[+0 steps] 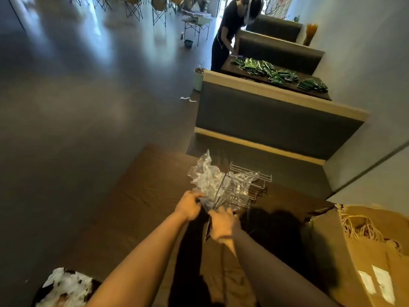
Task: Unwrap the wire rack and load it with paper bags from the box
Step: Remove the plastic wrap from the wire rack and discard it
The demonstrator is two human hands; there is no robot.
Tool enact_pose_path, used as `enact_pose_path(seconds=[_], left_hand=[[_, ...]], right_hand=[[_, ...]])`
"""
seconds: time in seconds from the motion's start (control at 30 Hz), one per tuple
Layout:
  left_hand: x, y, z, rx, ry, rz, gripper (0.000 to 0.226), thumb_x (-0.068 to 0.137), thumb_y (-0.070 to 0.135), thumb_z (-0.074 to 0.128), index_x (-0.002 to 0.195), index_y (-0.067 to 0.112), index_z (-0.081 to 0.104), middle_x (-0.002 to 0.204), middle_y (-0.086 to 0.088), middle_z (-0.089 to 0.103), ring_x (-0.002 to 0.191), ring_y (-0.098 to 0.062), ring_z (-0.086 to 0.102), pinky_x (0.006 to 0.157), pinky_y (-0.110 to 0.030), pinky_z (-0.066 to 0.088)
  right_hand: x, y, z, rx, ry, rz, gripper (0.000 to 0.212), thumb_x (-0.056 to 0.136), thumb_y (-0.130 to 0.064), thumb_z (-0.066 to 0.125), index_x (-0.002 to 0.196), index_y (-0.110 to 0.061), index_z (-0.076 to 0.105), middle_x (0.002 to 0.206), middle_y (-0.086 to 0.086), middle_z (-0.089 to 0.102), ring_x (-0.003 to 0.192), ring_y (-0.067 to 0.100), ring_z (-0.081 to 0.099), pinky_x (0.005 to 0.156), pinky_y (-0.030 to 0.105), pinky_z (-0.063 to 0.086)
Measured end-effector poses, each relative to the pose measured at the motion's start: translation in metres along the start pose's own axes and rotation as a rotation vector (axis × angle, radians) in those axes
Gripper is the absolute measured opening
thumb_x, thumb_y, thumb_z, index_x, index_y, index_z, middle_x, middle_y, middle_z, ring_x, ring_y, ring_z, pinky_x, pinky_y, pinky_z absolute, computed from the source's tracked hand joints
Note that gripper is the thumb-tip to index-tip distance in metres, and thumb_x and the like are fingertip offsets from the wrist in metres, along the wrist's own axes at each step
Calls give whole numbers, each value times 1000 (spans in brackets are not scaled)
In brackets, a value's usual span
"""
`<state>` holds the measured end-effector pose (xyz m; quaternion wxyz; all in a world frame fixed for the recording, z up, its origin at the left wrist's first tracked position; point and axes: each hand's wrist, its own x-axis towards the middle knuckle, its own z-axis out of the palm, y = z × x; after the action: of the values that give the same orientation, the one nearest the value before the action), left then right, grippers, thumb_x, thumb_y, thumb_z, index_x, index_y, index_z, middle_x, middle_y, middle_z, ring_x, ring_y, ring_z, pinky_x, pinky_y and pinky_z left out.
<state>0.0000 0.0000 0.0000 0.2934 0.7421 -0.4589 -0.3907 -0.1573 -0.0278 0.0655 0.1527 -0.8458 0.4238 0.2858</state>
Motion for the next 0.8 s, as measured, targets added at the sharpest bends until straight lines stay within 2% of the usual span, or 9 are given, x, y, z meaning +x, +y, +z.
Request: enact_pose_path(seconds=[0.17, 0.3, 0.4, 0.5, 0.57, 0.63, 0.7, 0.77, 0.8], left_hand=[[-3, 0, 25, 244, -14, -48, 58, 95, 7, 49, 145, 35, 55, 169, -12, 10, 147, -43, 31, 119, -42, 34], [1, -15, 51, 449, -90, -130, 87, 92, 16, 66, 161, 42, 18, 171, -5, -15, 155, -44, 1, 122, -54, 25], [5, -33, 72, 469, -150, -187, 108, 89, 22, 75, 161, 43, -3, 169, -5, -24, 155, -43, -5, 123, -58, 19], [17, -61, 88, 501, -161, -208, 86, 94, 38, 60, 160, 43, 5, 168, -9, 1, 150, -46, 14, 114, -58, 32], [39, -83, 124, 625, -111, -174, 56, 90, 45, 38, 146, 40, 41, 144, -5, 37, 127, -38, 37, 98, -54, 46], [27, -75, 138, 566, -190, -215, 40, 87, 34, 44, 124, 35, 60, 124, -3, 54, 109, -31, 45, 82, -50, 51], [-16, -46, 116, 695, -12, -124, 43, 95, 27, 54, 137, 32, 52, 139, -8, 56, 121, -32, 53, 91, -52, 53], [-23, -50, 97, 623, -60, -114, 42, 102, 31, 50, 143, 21, 48, 140, -12, 56, 124, -33, 59, 99, -48, 52], [-22, -58, 91, 589, -72, -135, 42, 101, 31, 53, 140, 17, 49, 135, -13, 58, 120, -34, 62, 98, -47, 53]], right_hand=[[-11, -2, 6, -209, 144, -2, 36, 97, -26, 54, 130, -11, 58, 127, 10, 64, 121, 32, 59, 89, 39, 49], [-23, 0, 12, -392, 93, -103, 31, 102, -14, 45, 126, -7, 64, 130, 14, 64, 120, 34, 61, 92, 44, 52], [-31, -1, 18, -438, 16, -135, 29, 102, -16, 47, 123, -7, 65, 128, 14, 64, 118, 33, 62, 87, 41, 52], [-40, -24, 26, -366, 138, -120, 35, 99, -20, 55, 132, -10, 59, 130, 12, 62, 116, 30, 63, 78, 35, 44], [-34, -45, 37, -266, 282, -50, 39, 99, -16, 54, 137, -11, 53, 128, 11, 60, 114, 30, 63, 80, 37, 41], [-24, -57, 44, -346, 375, -62, 36, 101, -20, 50, 137, -16, 53, 134, 8, 55, 127, 31, 50, 96, 43, 38], [-13, -53, 49, -545, 249, -57, 47, 105, -31, 43, 150, -21, 43, 160, 7, 31, 149, 43, 16, 119, 59, 17], [-7, -46, 54, -665, 88, 14, 58, 108, -38, 35, 161, -23, 20, 170, 5, -1, 149, 54, -12, 116, 73, -6], [-3, -41, 58, -714, 64, 56, 60, 109, -39, 33, 162, -22, 12, 170, 6, -8, 147, 56, -15, 115, 74, -7]])
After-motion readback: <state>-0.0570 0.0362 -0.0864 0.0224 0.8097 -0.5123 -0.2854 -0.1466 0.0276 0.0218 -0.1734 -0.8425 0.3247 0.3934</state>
